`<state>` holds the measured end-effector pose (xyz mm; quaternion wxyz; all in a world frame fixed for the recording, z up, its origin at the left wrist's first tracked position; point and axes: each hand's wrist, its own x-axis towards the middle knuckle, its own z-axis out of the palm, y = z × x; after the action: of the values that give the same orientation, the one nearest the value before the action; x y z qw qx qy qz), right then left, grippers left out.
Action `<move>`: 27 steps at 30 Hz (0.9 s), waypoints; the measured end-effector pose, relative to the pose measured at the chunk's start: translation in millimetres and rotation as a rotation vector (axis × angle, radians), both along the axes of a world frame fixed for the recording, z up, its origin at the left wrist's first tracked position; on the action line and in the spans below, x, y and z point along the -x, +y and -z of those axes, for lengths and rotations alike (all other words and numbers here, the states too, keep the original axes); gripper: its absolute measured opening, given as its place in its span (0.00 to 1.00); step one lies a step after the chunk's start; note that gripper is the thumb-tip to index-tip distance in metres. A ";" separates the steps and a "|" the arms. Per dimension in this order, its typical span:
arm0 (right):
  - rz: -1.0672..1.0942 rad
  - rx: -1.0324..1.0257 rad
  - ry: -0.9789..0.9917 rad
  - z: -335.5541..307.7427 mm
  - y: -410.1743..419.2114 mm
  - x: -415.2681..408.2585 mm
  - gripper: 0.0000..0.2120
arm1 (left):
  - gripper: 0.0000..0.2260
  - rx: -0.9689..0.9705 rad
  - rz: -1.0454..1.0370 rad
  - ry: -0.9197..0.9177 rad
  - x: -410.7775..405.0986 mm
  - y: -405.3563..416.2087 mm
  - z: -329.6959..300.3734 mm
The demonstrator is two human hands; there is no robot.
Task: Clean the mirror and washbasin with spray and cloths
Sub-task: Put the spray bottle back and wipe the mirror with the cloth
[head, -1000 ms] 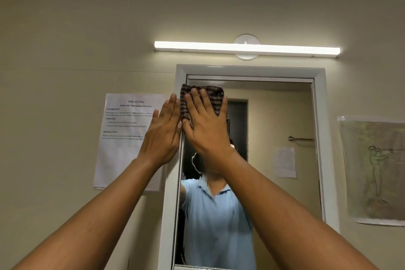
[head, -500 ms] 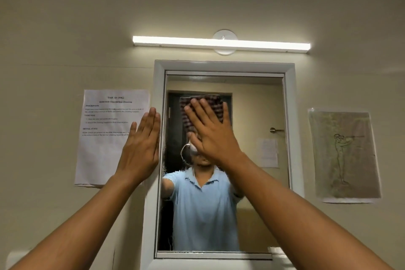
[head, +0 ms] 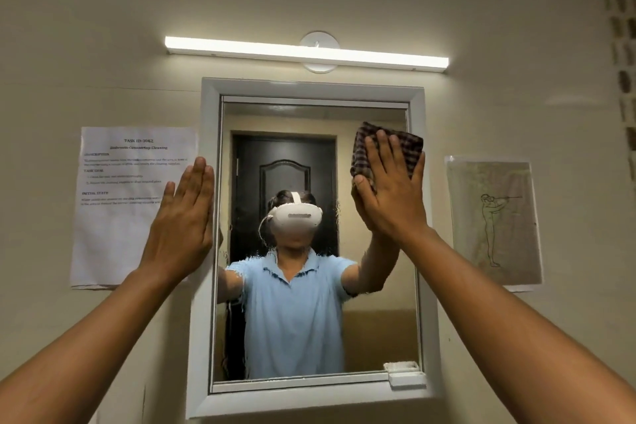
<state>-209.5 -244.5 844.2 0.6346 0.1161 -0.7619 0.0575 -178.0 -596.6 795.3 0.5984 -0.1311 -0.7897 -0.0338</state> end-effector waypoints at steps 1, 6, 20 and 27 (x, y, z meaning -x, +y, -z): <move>0.000 0.009 -0.004 8.5 -0.4 -1.1 0.32 | 0.32 0.000 -0.002 0.001 0.0 -0.3 0.2; 0.022 0.061 -0.021 65.3 -7.5 -6.7 0.32 | 0.32 0.004 -0.003 -0.002 -1.6 -1.4 2.2; -0.004 0.054 -0.008 26.0 -97.7 -4.7 0.32 | 0.33 -0.014 0.019 -0.015 -0.1 -2.6 9.4; -0.057 -0.116 -0.008 -6.5 -187.6 -8.6 0.33 | 0.30 0.000 0.047 -0.024 -3.5 -2.2 14.6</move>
<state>-200.9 -432.0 850.7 0.6218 0.1740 -0.7630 0.0319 -174.6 -598.8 780.7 0.5877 -0.1493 -0.7936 -0.0497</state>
